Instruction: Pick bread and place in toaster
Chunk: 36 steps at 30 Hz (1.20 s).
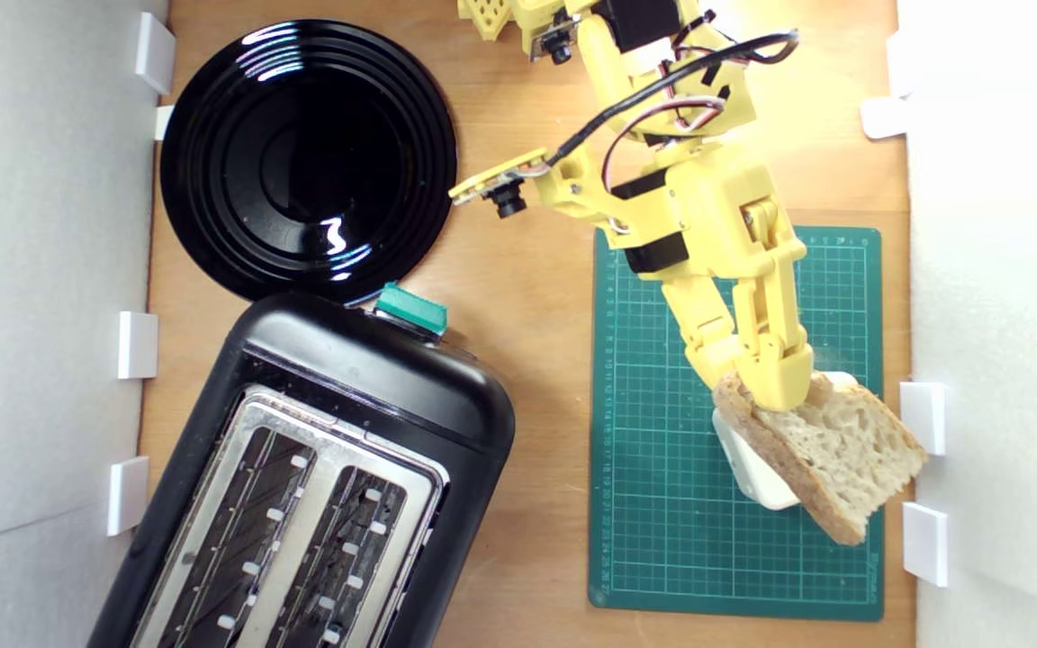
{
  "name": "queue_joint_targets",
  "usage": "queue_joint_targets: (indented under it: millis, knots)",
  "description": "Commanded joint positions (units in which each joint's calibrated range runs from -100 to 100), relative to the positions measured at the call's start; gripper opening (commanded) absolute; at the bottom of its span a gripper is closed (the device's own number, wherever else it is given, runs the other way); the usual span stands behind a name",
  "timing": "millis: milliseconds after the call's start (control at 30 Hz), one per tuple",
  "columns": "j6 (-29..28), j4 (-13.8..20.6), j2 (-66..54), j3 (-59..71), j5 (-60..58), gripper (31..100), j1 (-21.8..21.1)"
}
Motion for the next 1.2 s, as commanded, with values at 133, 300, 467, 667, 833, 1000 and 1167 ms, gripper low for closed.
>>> queue_joint_targets:
  millis: [133, 300, 467, 667, 833, 1000, 1167]
  knots:
    - [3.6, -0.4, -12.1, -5.7, 9.2, 58.6, 2.0]
    - [4.2, -0.4, -14.5, -12.7, 17.5, 58.6, 3.5]
    - [4.3, 0.5, -15.3, -23.2, 27.3, 58.6, 4.1]
    - [8.3, 0.5, -14.5, -35.0, 37.9, 58.6, 5.9]
    - [9.6, 0.5, -14.3, -40.3, 40.9, 58.6, 9.2]
    - [10.5, 0.5, -12.2, -44.6, 41.3, 59.0, 14.0]
    - [13.1, 0.5, -8.8, -52.7, 46.3, 59.1, 17.4]
